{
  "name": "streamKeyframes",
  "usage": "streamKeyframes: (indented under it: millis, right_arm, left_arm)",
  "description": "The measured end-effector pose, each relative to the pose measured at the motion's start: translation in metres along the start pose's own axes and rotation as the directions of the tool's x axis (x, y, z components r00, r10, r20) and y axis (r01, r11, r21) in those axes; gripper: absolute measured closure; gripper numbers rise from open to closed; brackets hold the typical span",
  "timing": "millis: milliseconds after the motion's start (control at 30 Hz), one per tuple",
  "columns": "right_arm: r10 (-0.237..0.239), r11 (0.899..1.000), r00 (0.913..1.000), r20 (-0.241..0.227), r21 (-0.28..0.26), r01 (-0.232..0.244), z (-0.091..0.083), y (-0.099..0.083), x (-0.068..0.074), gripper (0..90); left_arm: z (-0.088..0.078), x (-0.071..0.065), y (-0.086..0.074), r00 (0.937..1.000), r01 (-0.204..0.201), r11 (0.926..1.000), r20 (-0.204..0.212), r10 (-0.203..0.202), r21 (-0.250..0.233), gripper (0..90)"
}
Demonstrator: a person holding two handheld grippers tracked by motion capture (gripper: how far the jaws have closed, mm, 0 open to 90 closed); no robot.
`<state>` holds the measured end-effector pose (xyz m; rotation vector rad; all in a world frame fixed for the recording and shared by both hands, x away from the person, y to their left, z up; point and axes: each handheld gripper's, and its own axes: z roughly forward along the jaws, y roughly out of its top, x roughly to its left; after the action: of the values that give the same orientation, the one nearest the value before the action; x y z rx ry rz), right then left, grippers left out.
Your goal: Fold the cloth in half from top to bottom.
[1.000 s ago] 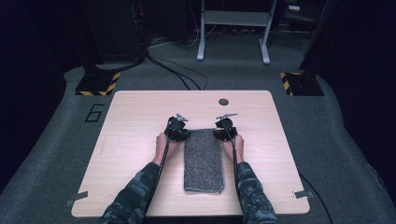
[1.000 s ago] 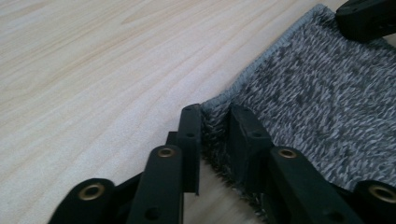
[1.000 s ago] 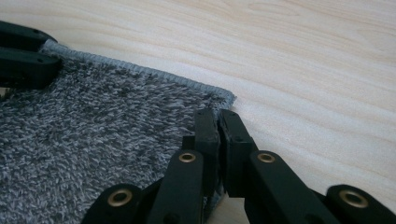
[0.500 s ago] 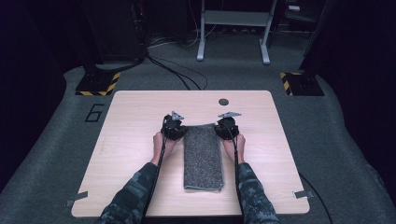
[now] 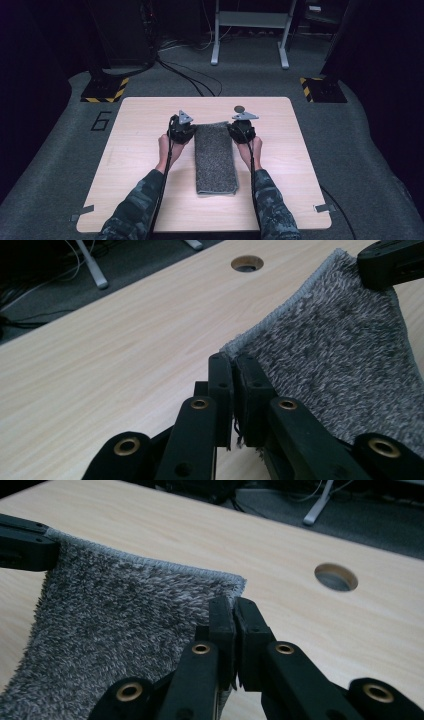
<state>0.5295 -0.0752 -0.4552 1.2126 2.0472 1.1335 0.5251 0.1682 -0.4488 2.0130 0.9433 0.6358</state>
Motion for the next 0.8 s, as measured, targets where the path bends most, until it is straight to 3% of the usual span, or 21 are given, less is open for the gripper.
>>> streamKeyframes:
  millis: [100, 133, 267, 467, 600, 800]
  right_arm:
    - [-0.007, 0.999, 1.0, 0.005, -0.046, 0.007, -0.006, 0.006, 0.001, 87.4]
    - [-0.032, 0.997, 0.9994, 0.009, -0.067, 0.033, -0.008, 0.008, 0.002, 87.4]
    - [-0.036, 0.996, 0.9994, -0.004, -0.081, 0.035, -0.015, 0.007, 0.004, 87.3]
    - [-0.083, 0.99, 0.996, -0.033, -0.121, 0.078, -0.035, -0.012, 0.011, 87.0]
    - [-0.124, 0.985, 0.992, -0.025, -0.122, 0.12, -0.043, -0.025, 0.017, 86.8]
    - [-0.133, 0.985, 0.9904, -0.038, -0.117, 0.128, -0.052, -0.047, 0.025, 86.7]
  left_arm:
    - [-0.008, 0.001, 0.007, 0.9998, -0.018, 0.9996, -0.014, 0.017, -0.024, 85.9]
    - [-0.009, 0.0, 0.008, 0.9999, -0.012, 0.9995, -0.01, 0.012, -0.03, 85.9]
    - [-0.018, -0.005, 0.007, 0.9996, -0.027, 0.9986, -0.001, 0.027, -0.045, 85.9]
    - [-0.03, -0.015, -0.007, 0.9986, -0.032, 0.9976, 0.04, 0.034, -0.062, 85.7]
    - [-0.036, -0.021, -0.02, 0.9966, -0.021, 0.9981, 0.079, 0.026, -0.058, 85.7]
    - [-0.043, -0.033, -0.038, 0.9919, -0.035, 0.9983, 0.12, 0.041, -0.046, 85.6]
